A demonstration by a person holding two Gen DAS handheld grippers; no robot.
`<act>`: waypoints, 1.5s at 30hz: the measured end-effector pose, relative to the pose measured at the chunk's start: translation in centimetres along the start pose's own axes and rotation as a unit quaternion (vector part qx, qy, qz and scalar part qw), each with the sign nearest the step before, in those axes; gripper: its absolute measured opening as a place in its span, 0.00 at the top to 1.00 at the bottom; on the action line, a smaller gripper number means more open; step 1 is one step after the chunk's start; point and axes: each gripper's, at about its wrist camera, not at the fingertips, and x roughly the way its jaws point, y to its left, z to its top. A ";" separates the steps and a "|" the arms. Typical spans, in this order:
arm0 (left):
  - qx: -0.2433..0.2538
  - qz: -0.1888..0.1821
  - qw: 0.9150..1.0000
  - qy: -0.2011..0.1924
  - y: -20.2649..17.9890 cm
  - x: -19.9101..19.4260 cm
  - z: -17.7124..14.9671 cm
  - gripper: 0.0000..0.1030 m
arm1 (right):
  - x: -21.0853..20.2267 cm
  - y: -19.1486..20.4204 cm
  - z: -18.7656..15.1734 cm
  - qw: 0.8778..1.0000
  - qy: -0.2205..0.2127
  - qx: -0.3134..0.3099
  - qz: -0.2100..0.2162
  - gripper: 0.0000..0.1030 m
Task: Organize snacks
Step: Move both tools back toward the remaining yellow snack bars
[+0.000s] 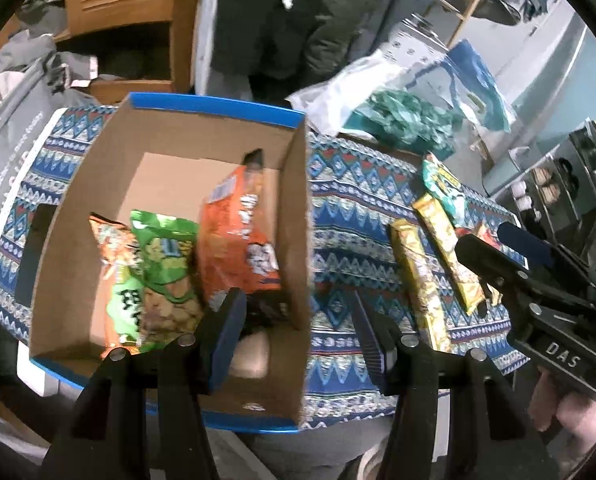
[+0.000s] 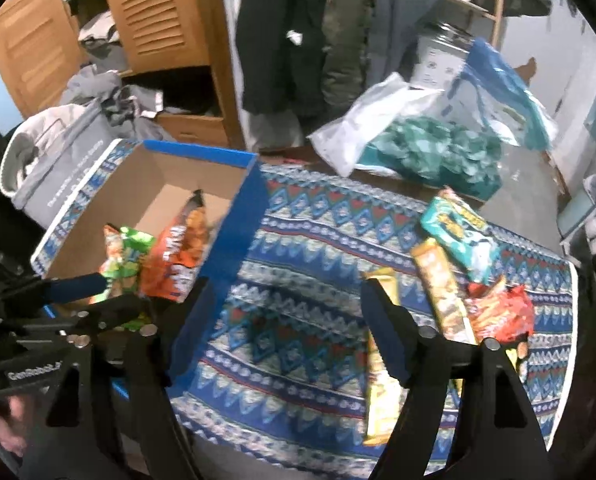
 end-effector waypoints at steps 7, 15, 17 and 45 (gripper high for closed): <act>0.033 0.000 0.999 0.010 -3.9 0.9 -0.2 0.44 | -0.1 -4.9 -1.8 0.999 0.008 0.029 -0.012 0.26; 0.056 0.003 0.998 0.029 -7.4 2.9 -0.3 0.44 | 0.8 -10.9 -4.4 0.997 0.029 0.065 -0.032 0.26; 0.054 0.001 0.998 0.037 -8.0 3.7 -0.2 0.44 | 1.1 -12.0 -4.7 0.996 0.036 0.068 -0.040 0.26; 0.030 0.009 0.991 0.126 -13.4 15.3 -0.1 0.44 | 9.9 -21.1 -9.9 0.987 0.122 0.083 -0.061 0.26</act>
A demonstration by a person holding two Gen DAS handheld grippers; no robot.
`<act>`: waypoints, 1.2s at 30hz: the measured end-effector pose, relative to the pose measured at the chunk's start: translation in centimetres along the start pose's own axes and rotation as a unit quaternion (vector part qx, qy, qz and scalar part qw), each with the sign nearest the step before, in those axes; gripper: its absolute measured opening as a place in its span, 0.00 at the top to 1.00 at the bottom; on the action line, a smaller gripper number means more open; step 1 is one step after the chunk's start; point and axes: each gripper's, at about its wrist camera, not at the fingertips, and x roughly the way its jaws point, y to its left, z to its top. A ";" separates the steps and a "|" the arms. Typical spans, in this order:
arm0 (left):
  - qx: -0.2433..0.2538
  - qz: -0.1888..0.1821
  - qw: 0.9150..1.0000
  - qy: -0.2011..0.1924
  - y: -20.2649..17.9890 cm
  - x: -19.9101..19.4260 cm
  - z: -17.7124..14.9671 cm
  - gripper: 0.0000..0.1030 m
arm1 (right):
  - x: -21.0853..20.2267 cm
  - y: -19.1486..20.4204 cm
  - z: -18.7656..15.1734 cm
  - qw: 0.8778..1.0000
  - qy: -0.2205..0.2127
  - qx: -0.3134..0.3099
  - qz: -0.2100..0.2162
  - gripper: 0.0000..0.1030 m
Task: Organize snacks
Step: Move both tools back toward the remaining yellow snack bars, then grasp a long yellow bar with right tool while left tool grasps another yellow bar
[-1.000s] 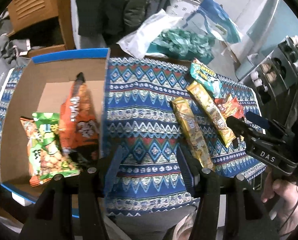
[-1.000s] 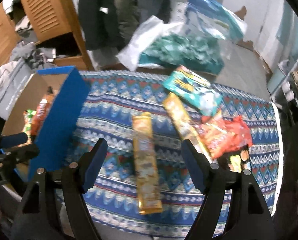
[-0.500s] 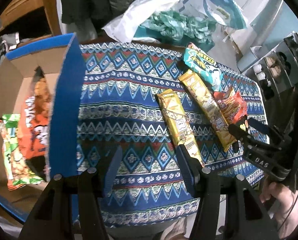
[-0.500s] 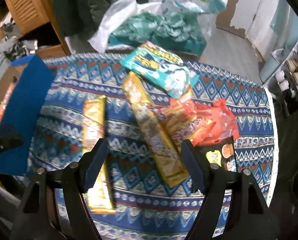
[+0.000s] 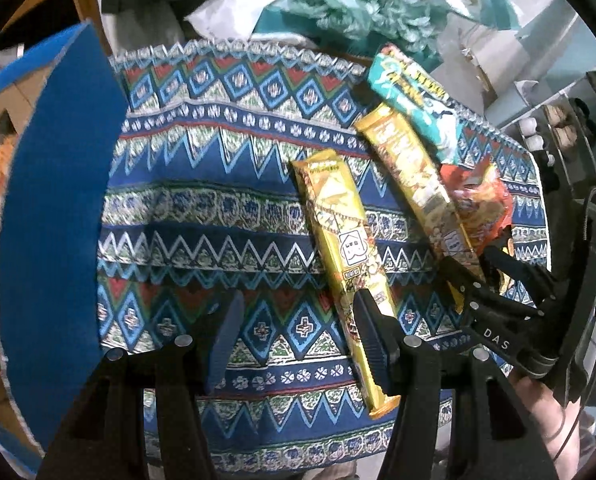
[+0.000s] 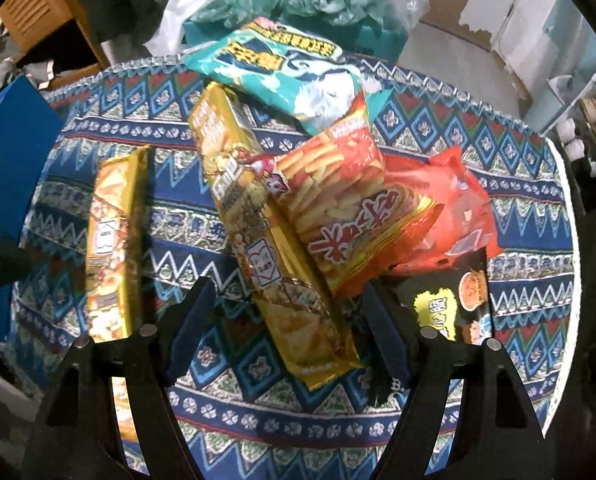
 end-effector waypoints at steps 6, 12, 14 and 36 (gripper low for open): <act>-0.015 0.000 0.999 0.029 0.2 2.1 -0.4 0.43 | 1.7 -0.3 -0.3 1.000 0.015 0.008 0.004 0.37; -0.013 0.003 0.999 0.044 -0.3 3.1 -0.4 0.42 | 2.1 0.0 -1.3 0.999 0.037 0.020 0.008 0.55; -0.013 0.002 0.999 0.044 -0.5 3.2 -0.4 0.38 | 1.8 0.1 -2.0 0.999 0.043 0.028 0.014 0.57; -0.063 -0.021 0.997 0.045 -4.1 5.7 1.1 0.25 | -1.1 -0.8 -5.8 0.996 0.048 0.061 0.052 0.46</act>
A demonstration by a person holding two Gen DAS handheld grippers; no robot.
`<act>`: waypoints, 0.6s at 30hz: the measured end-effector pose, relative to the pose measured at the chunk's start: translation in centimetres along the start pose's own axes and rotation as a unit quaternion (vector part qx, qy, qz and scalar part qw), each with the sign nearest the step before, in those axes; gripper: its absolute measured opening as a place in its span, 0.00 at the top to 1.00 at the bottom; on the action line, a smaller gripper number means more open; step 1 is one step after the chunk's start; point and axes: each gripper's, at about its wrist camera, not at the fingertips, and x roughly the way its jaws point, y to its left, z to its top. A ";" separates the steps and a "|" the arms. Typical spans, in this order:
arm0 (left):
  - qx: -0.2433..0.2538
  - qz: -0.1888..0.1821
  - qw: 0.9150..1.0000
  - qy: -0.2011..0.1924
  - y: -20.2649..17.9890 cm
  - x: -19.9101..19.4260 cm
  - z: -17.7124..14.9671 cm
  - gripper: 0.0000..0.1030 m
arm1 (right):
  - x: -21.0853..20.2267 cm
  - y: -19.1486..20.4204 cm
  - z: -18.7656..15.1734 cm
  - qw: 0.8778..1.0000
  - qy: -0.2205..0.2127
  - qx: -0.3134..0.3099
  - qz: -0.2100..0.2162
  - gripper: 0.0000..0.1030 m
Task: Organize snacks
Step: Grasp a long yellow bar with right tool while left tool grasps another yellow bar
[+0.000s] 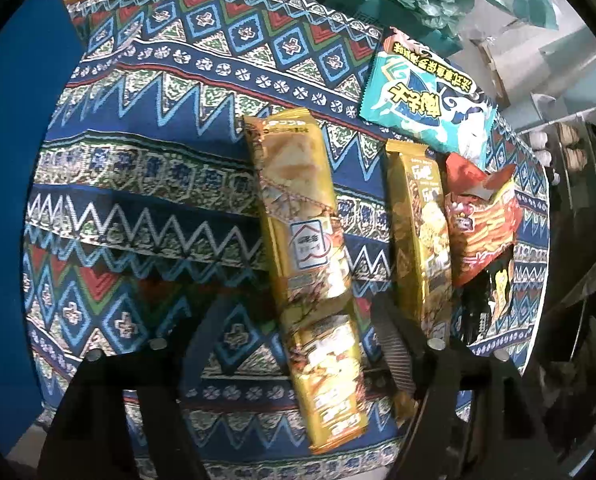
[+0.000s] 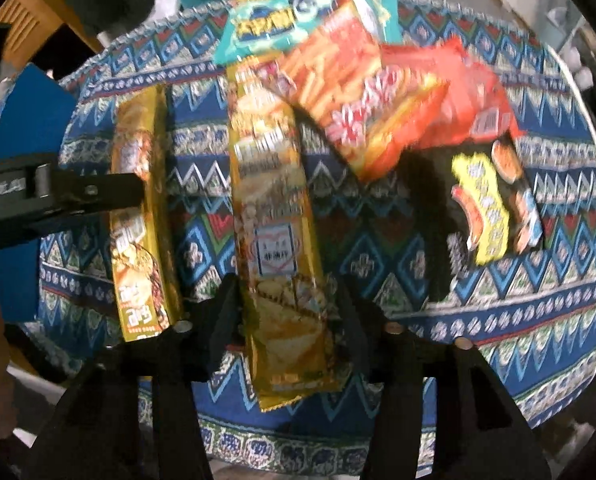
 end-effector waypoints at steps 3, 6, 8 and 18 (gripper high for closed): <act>-0.005 0.003 1.000 0.005 -0.3 0.6 0.2 0.25 | -0.5 0.1 0.3 1.000 -0.013 -0.014 -0.009 0.46; -0.004 0.008 1.000 0.013 -0.4 1.5 0.3 0.25 | -0.4 0.2 0.7 1.000 -0.019 -0.020 -0.005 0.46; -0.002 0.006 1.000 0.010 -0.4 1.6 0.2 0.24 | -0.1 0.5 1.3 0.999 -0.023 -0.024 -0.009 0.46; 0.027 -0.007 0.999 0.015 -0.7 1.6 0.1 0.63 | 1.7 1.6 4.4 0.998 -0.037 -0.040 -0.013 0.46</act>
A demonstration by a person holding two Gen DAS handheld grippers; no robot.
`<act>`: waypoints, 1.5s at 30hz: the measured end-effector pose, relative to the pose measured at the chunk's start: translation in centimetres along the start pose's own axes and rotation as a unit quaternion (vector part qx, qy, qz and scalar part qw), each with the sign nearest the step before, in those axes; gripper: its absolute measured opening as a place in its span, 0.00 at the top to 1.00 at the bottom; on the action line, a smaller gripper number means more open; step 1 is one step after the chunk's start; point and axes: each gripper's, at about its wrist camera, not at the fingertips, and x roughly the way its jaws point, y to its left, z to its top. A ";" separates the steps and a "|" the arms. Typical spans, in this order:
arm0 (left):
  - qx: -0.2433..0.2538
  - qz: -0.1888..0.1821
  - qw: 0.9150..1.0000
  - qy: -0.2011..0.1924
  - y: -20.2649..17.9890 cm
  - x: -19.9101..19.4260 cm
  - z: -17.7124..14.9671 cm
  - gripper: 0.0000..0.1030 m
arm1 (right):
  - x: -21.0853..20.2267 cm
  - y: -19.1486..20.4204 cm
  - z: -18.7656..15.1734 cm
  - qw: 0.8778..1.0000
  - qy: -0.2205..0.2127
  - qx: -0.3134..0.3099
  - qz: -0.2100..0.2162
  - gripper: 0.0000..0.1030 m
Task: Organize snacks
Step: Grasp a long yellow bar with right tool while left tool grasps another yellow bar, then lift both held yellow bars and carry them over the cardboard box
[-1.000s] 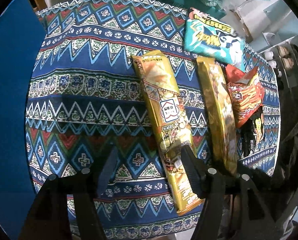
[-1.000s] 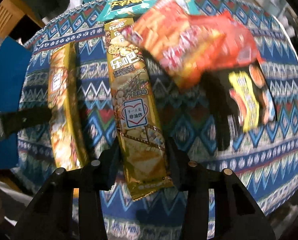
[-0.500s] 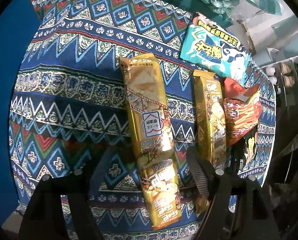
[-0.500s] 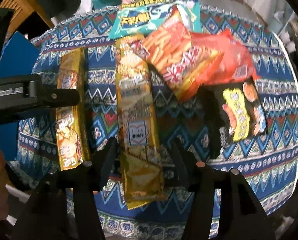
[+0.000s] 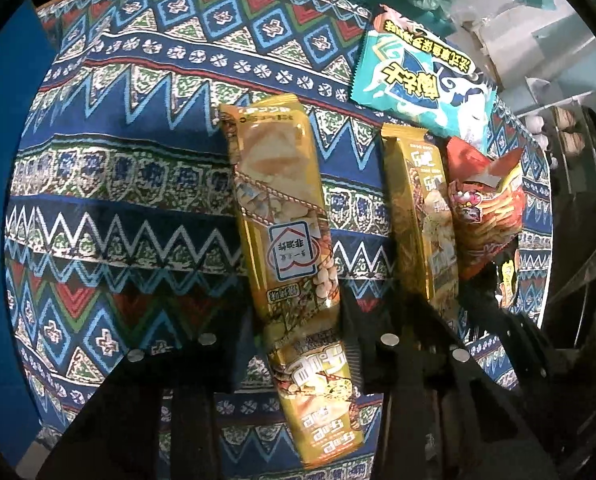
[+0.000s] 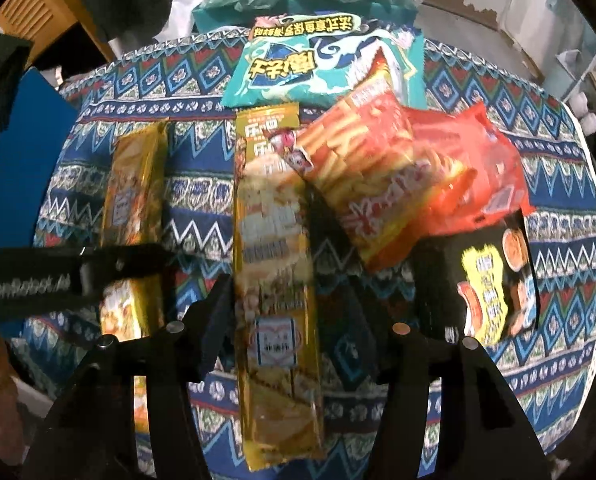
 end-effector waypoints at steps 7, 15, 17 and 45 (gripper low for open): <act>0.019 0.012 1.000 -0.010 0.8 -1.2 -0.4 0.67 | 1.9 1.5 1.4 1.000 0.010 -0.011 -0.011 0.64; 0.029 0.017 0.999 -0.015 2.0 -2.4 -1.0 0.69 | 1.1 2.6 0.9 1.000 0.002 -0.016 -0.008 0.70; 0.031 0.015 0.999 -0.020 2.2 -3.0 -1.3 0.69 | 0.5 2.9 0.8 1.000 -0.003 -0.016 -0.007 0.70; 0.078 0.014 0.990 -0.119 5.4 -14.6 -5.6 0.69 | -9.0 6.0 -0.2 0.996 -0.075 0.012 0.037 0.71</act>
